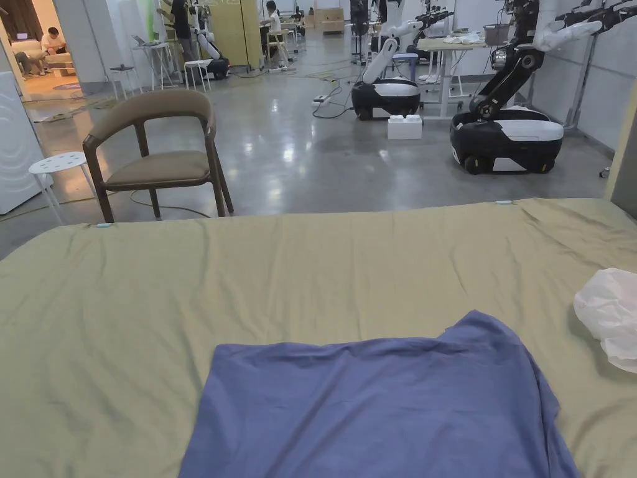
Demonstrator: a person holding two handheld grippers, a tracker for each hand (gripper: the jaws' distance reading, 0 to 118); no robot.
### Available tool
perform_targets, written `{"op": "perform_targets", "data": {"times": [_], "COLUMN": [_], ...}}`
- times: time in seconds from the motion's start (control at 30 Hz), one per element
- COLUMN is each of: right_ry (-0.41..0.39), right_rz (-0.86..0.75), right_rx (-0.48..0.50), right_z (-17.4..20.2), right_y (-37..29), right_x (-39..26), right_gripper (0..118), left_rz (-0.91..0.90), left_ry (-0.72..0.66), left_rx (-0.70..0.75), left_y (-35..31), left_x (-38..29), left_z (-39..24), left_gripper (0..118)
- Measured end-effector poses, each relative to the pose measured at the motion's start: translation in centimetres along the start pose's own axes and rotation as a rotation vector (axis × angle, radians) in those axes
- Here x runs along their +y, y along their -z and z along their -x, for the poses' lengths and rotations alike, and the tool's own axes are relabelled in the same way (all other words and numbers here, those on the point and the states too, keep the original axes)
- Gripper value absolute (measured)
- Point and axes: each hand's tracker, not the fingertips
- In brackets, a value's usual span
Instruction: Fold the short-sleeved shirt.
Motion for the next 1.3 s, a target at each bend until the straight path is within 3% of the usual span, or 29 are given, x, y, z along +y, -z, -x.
{"op": "perform_targets", "data": {"times": [0.03, 0.07, 0.33, 0.4, 0.47, 0.5, 0.53, 0.6, 0.63, 0.7, 1.0, 1.07, 1.13, 1.3], "right_ry": [-0.007, -0.026, -0.142, -0.138, -0.13, -0.127, -0.126, -0.139, -0.152, -0.163, -0.151, -0.131, -0.11, -0.086], "right_rz": [0.002, -0.006, -0.226, -0.259, -0.275, -0.286, -0.292, -0.3, -0.306, -0.296, -0.257, -0.253, -0.244, -0.216], "right_rx": [0.001, -0.004, 0.051, 0.074, 0.088, 0.093, 0.087, 0.084, 0.073, 0.092, 0.113, 0.119, 0.125, 0.111], "right_z": [0.2, 0.3, 2.4, 3.1, 3.4, 3.7, 3.9, 4.5, 4.8, 4.8, 5.0, 4.8, 4.5, 3.7], "right_y": [-0.2, -0.6, -6.4, -7.4, -7.9, -8.1, -8.1, -8.3, -8.2, -8.2, -7.7, -7.8, -7.8, -7.6], "right_x": [-0.1, 0.0, 1.0, 1.0, 1.0, 0.9, 0.9, 1.0, 0.8, 0.7, 0.0, -0.1, -0.2, -0.6], "right_gripper": [90, 89, 89, 87, 71, 57, 37, 11, 2, 0, 0, 0, 0, 0], "left_rz": [-0.004, -0.011, -0.255, -0.281, -0.308, -0.316, -0.317, -0.315, -0.315, -0.318, -0.22, -0.13, -0.039, 0.095], "left_ry": [0.007, 0.015, 0.142, 0.149, 0.174, 0.18, 0.18, 0.164, 0.151, 0.144, 0.156, 0.171, 0.163, 0.124], "left_rx": [0.012, 0.026, 0.056, 0.052, 0.042, 0.039, 0.04, 0.022, 0.01, 0.008, 0.089, 0.092, 0.102, 0.084], "left_y": [-0.1, -0.5, -6.9, -8.1, -9.1, -9.4, -9.8, -10.2, -10.3, -10.6, -9.9, -8.8, -7.0, -1.3], "left_x": [0.2, 0.4, 2.3, 2.3, 2.2, 2.1, 2.1, 2.1, 2.1, 1.9, 1.0, 0.3, -0.5, -1.9], "left_z": [-0.1, -0.4, -4.9, -6.0, -6.8, -7.0, -7.2, -7.2, -7.0, -6.8, -4.0, -2.1, -0.6, 2.1], "left_gripper": [85, 90, 89, 88, 74, 62, 41, 21, 13, 0, 1, 26, 62, 66]}}
